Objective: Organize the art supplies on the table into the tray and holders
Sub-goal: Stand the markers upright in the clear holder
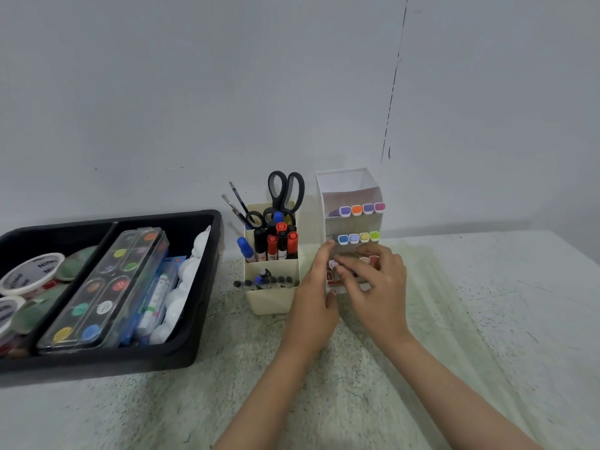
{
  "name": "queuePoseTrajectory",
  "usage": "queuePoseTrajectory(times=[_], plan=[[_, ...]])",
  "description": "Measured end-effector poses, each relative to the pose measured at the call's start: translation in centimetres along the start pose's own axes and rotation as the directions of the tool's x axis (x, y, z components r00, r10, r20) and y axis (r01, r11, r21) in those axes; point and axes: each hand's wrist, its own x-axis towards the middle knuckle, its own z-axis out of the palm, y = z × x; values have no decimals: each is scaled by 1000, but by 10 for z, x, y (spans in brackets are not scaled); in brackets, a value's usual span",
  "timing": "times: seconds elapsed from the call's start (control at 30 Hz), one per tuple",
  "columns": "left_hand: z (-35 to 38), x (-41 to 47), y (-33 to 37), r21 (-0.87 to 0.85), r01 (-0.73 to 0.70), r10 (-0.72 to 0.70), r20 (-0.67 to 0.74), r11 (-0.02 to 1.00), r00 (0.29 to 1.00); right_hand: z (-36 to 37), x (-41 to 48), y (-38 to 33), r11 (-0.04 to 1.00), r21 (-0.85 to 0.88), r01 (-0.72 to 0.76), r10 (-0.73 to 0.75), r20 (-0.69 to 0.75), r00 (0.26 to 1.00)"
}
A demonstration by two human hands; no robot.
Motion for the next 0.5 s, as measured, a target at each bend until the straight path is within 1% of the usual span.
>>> queuePoseTrajectory(times=[0.07, 0.13, 0.17, 0.23, 0.3, 0.33, 0.37, 0.5], plan=[[0, -1, -1, 1, -3, 2, 9, 1000, 1000, -3, -7, 3, 997, 75, -26, 30, -59, 998], [2, -2, -3, 6, -4, 4, 10, 1000, 1000, -7, -11, 5, 979, 157, -131, 146, -82, 986], [3, -2, -4, 9, -3, 3, 4, 1000, 1000, -9, -12, 6, 954, 216, -207, 223, -51, 974], [7, -4, -6, -1, 4, -4, -12, 1000, 1000, -13, -9, 5, 861, 355, -363, 350, 103, 931], [9, -5, -9, -23, 21, -21, -19, 1000, 1000, -14, -6, 6, 744, 468, -477, 394, 269, 879], [10, -6, -11, -28, 30, -30, -15, 999, 999, -15, -4, 6, 718, 481, -504, 394, 316, 863], [11, -6, -12, -29, 37, -37, -9, 999, 999, -16, -4, 5, 723, 464, -512, 386, 343, 857], [12, -6, -13, -8, 54, -54, -7, 998, 998, -16, -7, 3, 758, 401, -514, 383, 363, 849]])
